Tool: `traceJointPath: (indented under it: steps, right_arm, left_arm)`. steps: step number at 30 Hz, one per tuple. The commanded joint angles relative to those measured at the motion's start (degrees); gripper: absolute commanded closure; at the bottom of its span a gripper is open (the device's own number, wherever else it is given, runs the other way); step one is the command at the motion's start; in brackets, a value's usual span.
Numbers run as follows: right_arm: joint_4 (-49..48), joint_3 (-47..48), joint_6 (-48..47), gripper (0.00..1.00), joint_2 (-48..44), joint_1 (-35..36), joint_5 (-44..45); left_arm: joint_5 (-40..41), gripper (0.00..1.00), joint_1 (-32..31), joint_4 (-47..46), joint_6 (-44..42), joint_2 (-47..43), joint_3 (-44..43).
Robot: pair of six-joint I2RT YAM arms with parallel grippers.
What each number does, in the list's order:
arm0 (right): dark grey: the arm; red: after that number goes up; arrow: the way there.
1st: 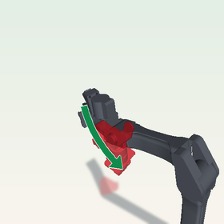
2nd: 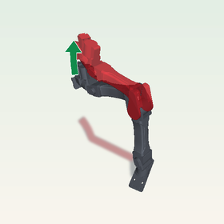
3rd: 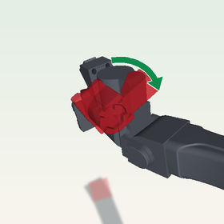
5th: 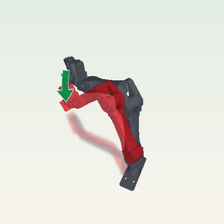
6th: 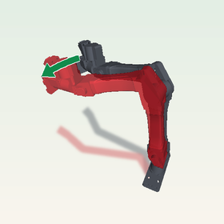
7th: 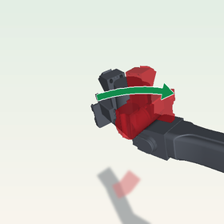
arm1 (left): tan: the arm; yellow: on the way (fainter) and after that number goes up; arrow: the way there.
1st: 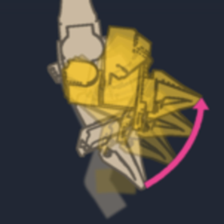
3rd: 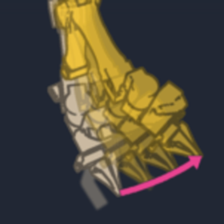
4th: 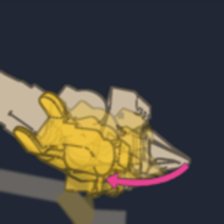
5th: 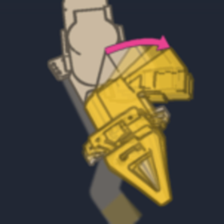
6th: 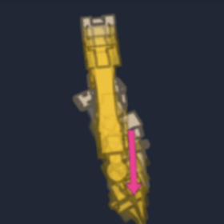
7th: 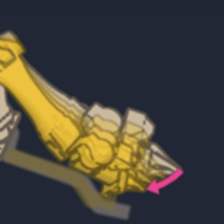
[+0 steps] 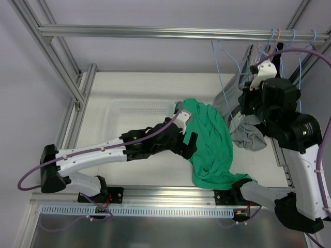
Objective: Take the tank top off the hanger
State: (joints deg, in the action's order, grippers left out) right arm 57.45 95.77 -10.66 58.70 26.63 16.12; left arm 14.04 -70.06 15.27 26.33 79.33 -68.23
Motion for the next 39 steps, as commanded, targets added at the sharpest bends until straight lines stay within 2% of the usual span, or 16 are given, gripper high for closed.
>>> traceJointPath:
  steps: [1, 6, 10, 17, 29, 34, 39]
  right_arm:
    - [1.17, 9.24, -3.76, 1.0, 8.34, -3.24, -4.14]
    - [4.77, 23.13, -5.34, 1.0, 20.64, -8.43, -7.77]
    - [5.83, 30.87, -6.92, 1.0, 25.49, -9.84, -7.42]
    - [4.51, 38.44, -9.21, 1.0, 32.26, -10.11, -6.89]
    - [6.61, 36.86, -9.83, 1.0, 38.86, -11.08, -7.33]
    - [6.88, 29.4, -8.59, 1.0, 36.76, -10.9, -7.5]
    - [2.32, 19.4, -7.36, 1.0, 32.28, -10.72, -9.52]
  left_arm:
    - [0.11, 0.01, 0.1, 5.29, -1.98, -8.72, 0.37]
    - [0.81, 0.02, 0.19, 8.11, -2.68, -16.56, 4.23]
    - [2.39, 0.01, 0.19, 9.6, -2.68, -21.84, 7.66]
    - [3.71, 0.01, 0.19, 10.22, -3.04, -22.55, 10.48]
    - [3.8, 0.01, 0.19, 10.13, -2.77, -17.11, 11.1]
    - [3.62, 0.01, 0.19, 10.05, -2.6, -16.31, 11.54]
    - [2.66, 0.01, 0.19, 9.96, -2.42, -15.09, 10.84]
